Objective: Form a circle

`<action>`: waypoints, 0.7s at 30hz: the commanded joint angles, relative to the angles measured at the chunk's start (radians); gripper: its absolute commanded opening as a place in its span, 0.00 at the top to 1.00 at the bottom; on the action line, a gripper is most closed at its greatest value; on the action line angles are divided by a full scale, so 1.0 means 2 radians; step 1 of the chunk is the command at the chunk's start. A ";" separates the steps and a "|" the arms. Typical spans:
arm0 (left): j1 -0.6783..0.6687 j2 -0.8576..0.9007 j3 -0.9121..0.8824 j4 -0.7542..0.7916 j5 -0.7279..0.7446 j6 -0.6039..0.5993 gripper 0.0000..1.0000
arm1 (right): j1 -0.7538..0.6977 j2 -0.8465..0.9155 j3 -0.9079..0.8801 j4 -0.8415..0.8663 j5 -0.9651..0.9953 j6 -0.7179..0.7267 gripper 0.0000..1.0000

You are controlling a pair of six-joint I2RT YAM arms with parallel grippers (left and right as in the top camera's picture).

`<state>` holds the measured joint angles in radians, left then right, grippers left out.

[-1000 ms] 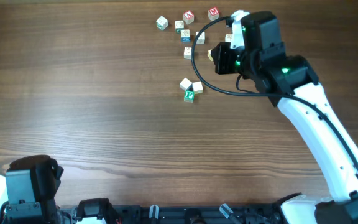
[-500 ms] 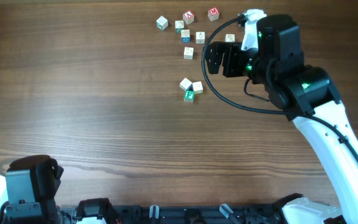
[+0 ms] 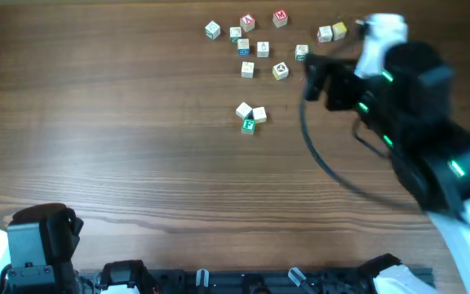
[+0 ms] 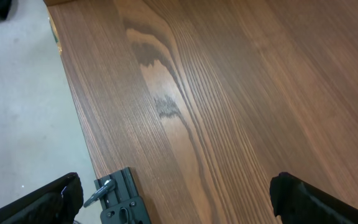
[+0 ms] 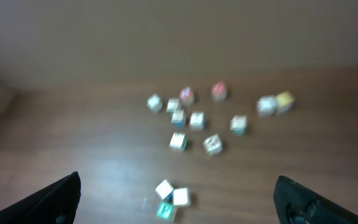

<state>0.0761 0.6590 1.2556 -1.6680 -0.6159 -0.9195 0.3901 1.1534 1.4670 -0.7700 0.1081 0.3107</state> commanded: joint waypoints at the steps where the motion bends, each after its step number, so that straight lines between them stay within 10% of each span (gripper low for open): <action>1: 0.004 -0.001 0.000 0.001 -0.001 -0.006 0.00 | 0.002 -0.079 0.002 -0.035 0.095 -0.036 0.00; 5: 0.004 -0.001 0.000 0.001 -0.001 -0.006 0.00 | -0.019 -0.143 -0.052 -0.018 0.110 -0.038 0.00; 21: 0.004 -0.001 0.000 0.001 -0.001 -0.006 0.00 | -0.194 -0.573 -0.622 0.502 -0.067 -0.039 0.00</action>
<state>0.0761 0.6590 1.2556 -1.6680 -0.6159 -0.9195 0.0074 0.1108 0.3279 0.1429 -0.0086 0.2436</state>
